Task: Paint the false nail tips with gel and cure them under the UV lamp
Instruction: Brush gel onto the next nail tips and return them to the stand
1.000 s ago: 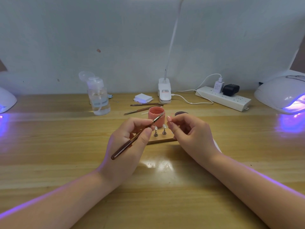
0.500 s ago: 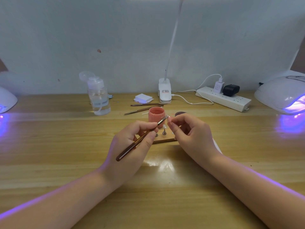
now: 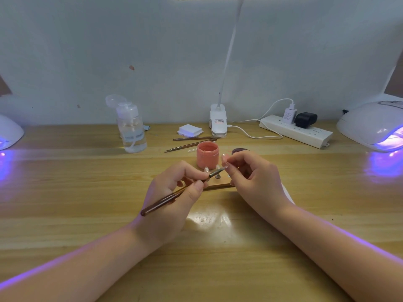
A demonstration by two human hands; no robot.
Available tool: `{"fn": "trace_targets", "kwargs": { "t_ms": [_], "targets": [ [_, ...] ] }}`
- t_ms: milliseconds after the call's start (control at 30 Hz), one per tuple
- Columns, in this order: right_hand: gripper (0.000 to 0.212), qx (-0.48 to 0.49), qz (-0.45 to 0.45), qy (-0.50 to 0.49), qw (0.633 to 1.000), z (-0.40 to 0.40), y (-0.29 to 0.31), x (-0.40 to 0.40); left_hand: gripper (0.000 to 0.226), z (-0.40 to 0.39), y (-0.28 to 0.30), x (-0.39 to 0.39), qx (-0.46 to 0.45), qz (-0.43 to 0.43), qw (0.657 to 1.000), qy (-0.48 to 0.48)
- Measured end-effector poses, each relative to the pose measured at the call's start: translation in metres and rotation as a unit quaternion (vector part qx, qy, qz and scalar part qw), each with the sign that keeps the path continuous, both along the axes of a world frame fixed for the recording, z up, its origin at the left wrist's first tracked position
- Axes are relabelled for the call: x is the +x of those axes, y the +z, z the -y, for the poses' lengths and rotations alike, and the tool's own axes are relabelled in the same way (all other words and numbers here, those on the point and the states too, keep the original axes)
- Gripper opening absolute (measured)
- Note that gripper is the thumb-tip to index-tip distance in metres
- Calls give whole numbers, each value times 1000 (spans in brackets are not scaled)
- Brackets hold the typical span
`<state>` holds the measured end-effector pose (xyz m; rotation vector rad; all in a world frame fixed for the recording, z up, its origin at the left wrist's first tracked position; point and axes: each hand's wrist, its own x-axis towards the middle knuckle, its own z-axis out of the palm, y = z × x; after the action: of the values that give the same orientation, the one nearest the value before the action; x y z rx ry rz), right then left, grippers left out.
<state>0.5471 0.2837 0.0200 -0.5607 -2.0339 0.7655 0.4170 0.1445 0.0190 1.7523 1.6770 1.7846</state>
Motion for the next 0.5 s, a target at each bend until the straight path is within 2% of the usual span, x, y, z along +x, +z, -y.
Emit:
{"fn": "trace_targets", "kwargs": {
  "t_ms": [167,333,500],
  "targets": [
    [7,6,-1,11,1000,0,1,0,12,-3,1,1,-13,29,999,22],
    [6,5,-6,0,1000,0,0,0,18,0,1,0,4,-10,1000,0],
    [6,-4,-4,0,1000,-1,-1,-1,10,-2,2,1,1,40,999,34]
  ]
}}
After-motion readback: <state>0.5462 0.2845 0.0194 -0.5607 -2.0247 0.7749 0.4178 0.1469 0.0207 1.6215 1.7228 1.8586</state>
